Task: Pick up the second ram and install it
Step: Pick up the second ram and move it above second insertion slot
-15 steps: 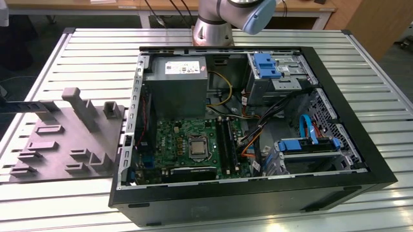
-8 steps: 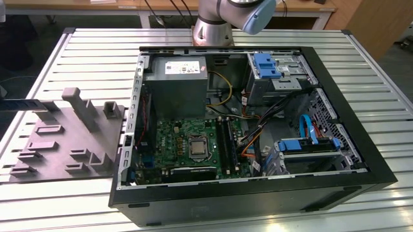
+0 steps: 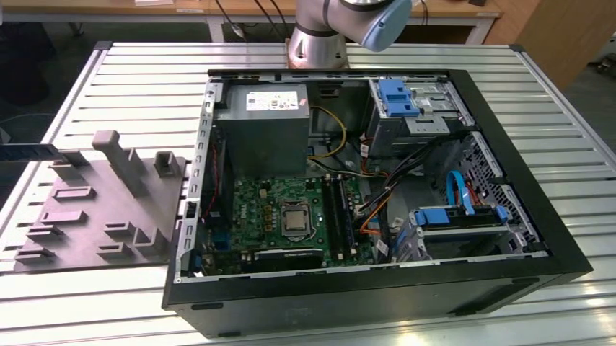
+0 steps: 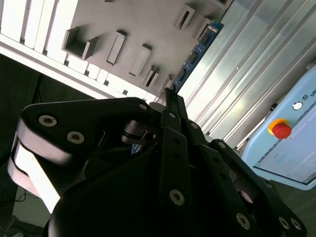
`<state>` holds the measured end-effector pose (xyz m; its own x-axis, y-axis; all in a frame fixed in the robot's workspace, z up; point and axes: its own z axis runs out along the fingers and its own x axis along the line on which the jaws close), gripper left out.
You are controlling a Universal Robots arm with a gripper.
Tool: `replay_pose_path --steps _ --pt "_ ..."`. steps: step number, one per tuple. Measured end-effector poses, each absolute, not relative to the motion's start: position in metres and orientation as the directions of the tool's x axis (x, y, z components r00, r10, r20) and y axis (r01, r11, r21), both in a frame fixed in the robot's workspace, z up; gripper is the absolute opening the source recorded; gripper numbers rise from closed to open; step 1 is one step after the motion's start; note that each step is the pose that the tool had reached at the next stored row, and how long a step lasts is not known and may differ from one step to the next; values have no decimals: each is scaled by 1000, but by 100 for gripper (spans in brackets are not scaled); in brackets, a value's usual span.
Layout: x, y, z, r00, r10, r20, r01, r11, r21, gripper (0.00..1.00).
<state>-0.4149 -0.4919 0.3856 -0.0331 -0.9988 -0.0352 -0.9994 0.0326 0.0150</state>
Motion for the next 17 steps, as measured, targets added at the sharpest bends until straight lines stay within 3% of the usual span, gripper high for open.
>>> replay_pose_path --steps 17 --pt "-413 -492 391 -36 -999 -35 -999 36 15 11"
